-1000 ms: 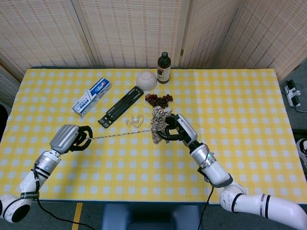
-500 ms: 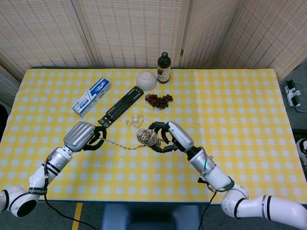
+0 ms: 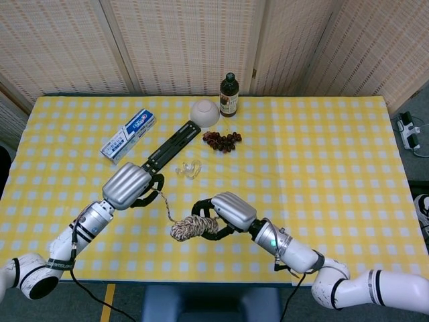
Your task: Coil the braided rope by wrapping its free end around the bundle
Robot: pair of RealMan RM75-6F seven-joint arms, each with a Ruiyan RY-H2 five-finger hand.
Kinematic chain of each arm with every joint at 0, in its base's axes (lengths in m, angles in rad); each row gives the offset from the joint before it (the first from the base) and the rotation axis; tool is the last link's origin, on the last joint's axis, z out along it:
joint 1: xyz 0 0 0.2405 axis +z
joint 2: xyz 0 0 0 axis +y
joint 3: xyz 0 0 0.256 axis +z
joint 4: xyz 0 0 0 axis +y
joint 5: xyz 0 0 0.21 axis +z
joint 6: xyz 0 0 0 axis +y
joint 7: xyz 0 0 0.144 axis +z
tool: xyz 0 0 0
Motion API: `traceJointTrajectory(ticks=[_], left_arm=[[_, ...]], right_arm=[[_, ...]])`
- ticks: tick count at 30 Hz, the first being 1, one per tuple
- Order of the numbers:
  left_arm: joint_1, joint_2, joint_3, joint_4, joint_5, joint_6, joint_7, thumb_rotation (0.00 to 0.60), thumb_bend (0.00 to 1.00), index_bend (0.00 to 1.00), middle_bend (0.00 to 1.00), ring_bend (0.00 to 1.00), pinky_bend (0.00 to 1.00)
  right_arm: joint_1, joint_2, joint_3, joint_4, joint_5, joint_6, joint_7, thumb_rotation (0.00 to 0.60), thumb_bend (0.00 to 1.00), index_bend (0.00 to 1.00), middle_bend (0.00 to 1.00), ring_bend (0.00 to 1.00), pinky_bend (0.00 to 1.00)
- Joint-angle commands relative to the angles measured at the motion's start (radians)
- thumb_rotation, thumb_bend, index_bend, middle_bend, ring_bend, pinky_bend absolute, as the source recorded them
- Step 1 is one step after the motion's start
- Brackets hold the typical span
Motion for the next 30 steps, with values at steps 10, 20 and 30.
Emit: traceJointTrajectory(ticks=[10, 20, 30], left_arm=[[0.010, -0.039, -0.022, -0.046, 0.060, 0.139, 0.115, 0.600, 0.59, 0.70, 0.93, 0.83, 0.78], [0.046, -0.077, 0.000, -0.072, 0.142, 0.234, 0.169, 0.600, 0.59, 0.70, 0.93, 0.83, 0.78], [0.055, -0.093, 0.015, -0.053, 0.193, 0.257, 0.236, 0.600, 0.59, 0.70, 0.93, 0.82, 0.78]], right_arm=[[0.111, -0.037, -0.025, -0.037, 0.336, -0.036, -0.238, 0.600, 0.71, 1.00, 0.83, 0.89, 0.78], [0.214, -0.112, -0.022, 0.000, 0.612, -0.007, -0.324, 0.600, 0.71, 1.00, 0.83, 0.89, 0.79], [0.318, -0.129, -0.019, 0.015, 0.804, -0.036, -0.365, 0.600, 0.71, 1.00, 0.83, 0.89, 0.79]])
